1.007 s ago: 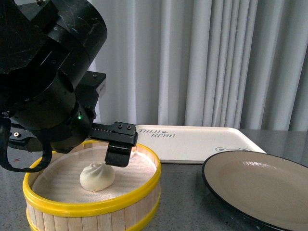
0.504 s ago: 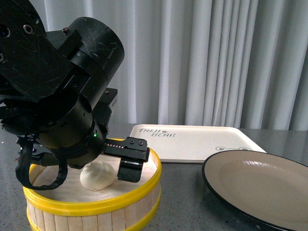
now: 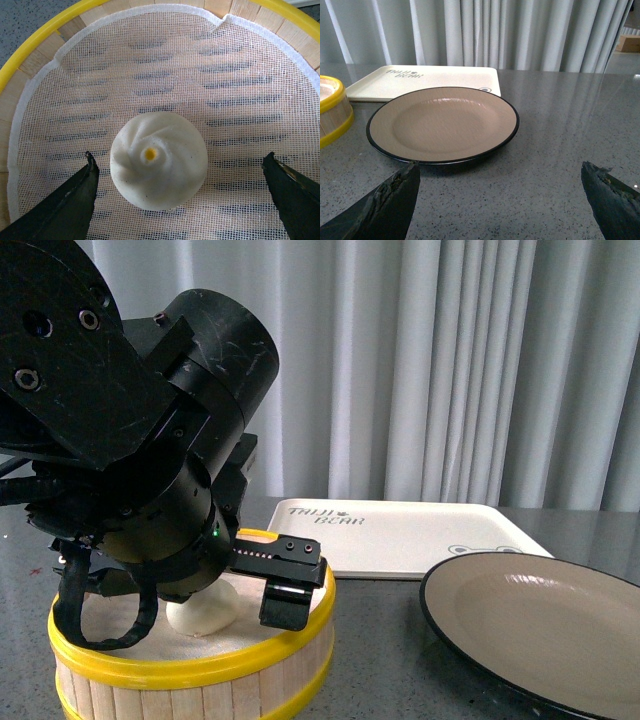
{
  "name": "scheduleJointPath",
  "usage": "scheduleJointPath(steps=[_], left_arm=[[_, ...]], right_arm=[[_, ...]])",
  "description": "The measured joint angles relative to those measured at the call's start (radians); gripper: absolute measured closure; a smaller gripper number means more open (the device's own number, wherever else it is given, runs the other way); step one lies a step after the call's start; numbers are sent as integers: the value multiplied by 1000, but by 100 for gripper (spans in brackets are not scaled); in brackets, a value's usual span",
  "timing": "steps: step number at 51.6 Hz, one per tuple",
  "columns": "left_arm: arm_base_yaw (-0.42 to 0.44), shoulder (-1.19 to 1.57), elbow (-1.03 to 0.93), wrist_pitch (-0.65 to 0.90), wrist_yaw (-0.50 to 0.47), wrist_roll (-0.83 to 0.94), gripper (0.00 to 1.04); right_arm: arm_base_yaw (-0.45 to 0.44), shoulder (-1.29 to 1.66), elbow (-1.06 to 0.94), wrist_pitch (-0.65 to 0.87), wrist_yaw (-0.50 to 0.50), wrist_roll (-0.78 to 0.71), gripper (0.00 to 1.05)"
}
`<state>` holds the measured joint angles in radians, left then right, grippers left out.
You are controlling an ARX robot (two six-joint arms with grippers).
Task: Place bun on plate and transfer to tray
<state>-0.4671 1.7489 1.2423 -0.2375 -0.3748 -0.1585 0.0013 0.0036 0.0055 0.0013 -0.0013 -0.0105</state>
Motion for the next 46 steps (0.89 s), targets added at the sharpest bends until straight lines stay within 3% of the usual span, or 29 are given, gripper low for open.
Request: scheduleJointPath(steps=[34,46], left_arm=[[19,-17,-13,43,55,-37,99],[19,-68,-17,196,116,5,101]], right_arm=[[0,0,0,0,0,0,9],[0,0,0,0,0,0,9]])
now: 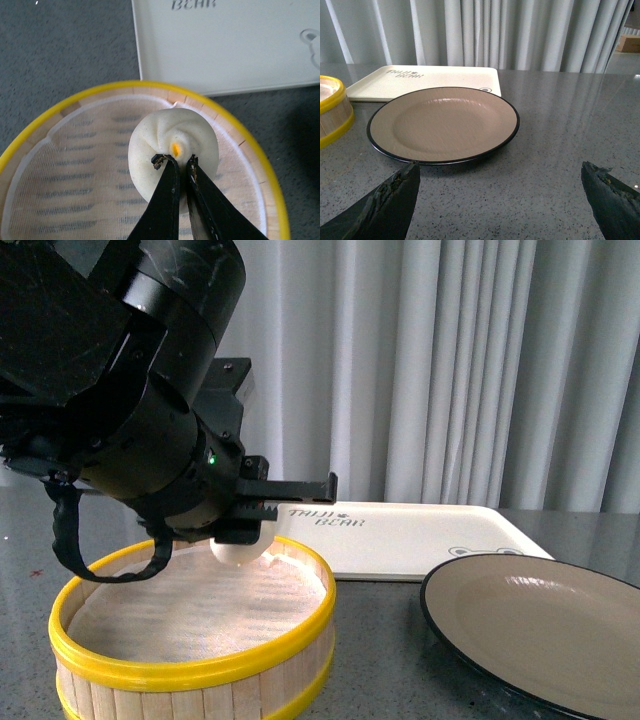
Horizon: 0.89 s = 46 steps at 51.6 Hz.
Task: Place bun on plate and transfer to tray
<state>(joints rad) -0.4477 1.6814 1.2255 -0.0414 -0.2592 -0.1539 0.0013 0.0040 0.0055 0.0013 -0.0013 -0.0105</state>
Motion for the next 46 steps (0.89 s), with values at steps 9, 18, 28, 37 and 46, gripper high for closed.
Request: scheduleJointPath(steps=[9,18,28,37,46], left_arm=[[-56,11,11,112,103,52,101],[-177,85,73,138,185,128,101],[-275,220,186,97,175,184,101],[-316,303,272,61,150,191,101],[-342,348,337,-1,136,191,101]], right_arm=[[0,0,0,0,0,0,9],[0,0,0,0,0,0,9],[0,0,0,0,0,0,9],[0,0,0,0,-1,0,9],[0,0,0,0,0,0,9]])
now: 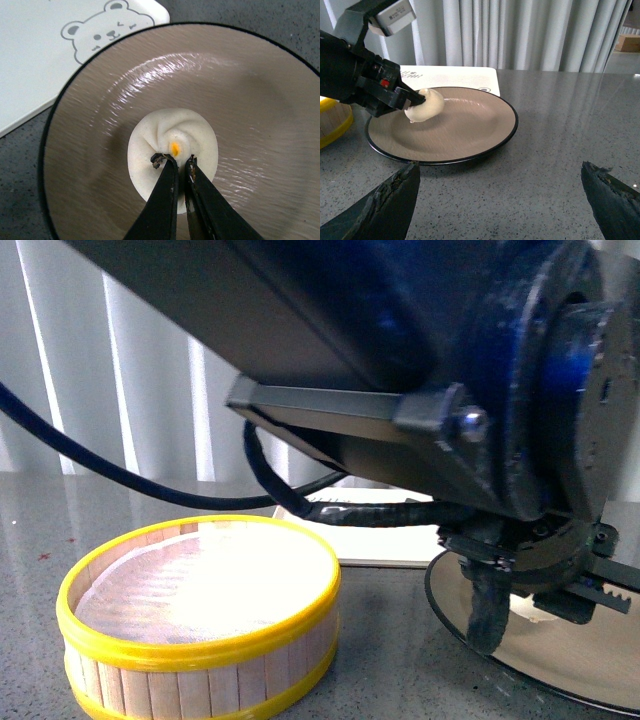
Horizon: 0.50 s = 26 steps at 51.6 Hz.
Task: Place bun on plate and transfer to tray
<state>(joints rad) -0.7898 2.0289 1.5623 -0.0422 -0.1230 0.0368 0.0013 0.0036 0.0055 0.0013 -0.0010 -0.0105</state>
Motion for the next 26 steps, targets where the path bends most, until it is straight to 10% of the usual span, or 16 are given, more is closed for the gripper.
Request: scheduleJointPath(steps=[26], left_arm=[[-16,113,150,-127,-8,-60,98]], right_arm=[[0,0,0,0,0,0,9]])
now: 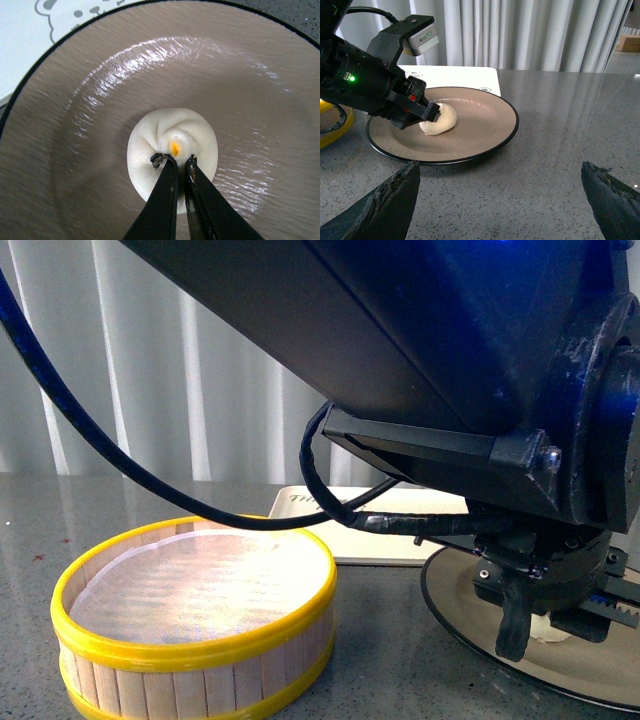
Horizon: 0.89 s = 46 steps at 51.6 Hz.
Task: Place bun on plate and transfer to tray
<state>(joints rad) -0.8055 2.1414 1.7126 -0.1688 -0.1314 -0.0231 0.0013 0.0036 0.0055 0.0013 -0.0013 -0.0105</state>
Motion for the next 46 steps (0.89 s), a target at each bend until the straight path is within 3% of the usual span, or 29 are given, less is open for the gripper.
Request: scheduleJointPath(steps=[20,31,46], left_arm=[[0,0,5,-12,38,-56,46],[3,-2,6,-15,41,-89,6],[4,-17,6,-14,77,-143,7]], right_arm=[[0,0,0,0,0,0,9],[0,0,0,0,0,0,9],[0,0,0,0,0,0,9]])
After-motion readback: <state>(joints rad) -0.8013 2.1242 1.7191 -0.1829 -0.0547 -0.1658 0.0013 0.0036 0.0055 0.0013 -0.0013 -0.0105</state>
